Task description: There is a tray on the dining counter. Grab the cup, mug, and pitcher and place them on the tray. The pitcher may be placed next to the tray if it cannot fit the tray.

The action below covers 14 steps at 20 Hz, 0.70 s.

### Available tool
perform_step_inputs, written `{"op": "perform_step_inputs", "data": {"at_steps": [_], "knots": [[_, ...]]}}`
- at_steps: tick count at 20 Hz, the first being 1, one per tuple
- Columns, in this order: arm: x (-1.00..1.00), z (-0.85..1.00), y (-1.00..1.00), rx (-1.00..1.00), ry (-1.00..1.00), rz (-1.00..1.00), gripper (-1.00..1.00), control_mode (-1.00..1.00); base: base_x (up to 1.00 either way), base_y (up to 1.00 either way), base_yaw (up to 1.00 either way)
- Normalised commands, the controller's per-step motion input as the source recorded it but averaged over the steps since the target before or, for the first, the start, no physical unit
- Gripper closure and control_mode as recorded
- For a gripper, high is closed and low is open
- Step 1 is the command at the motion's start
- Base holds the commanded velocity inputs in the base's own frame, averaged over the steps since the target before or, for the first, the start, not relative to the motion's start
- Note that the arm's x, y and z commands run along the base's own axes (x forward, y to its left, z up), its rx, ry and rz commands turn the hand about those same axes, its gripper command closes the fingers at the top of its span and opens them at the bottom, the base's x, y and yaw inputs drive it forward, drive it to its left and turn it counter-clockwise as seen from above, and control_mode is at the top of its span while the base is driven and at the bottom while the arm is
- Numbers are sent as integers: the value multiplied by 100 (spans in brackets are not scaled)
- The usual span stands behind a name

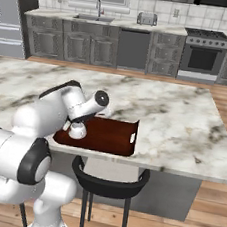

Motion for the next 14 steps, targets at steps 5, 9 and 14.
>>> {"op": "perform_step_inputs", "data": {"at_steps": [5, 9, 14], "knots": [[-59, 74, -4, -12, 0, -26, -100, -100, 0, 0, 0], [-88, 77, -11, -4, 0, -30, -100, -100, 0, 0, 0], [-80, 91, -6, -3, 0, -28, -100, -100, 0, 0, 0]]}}
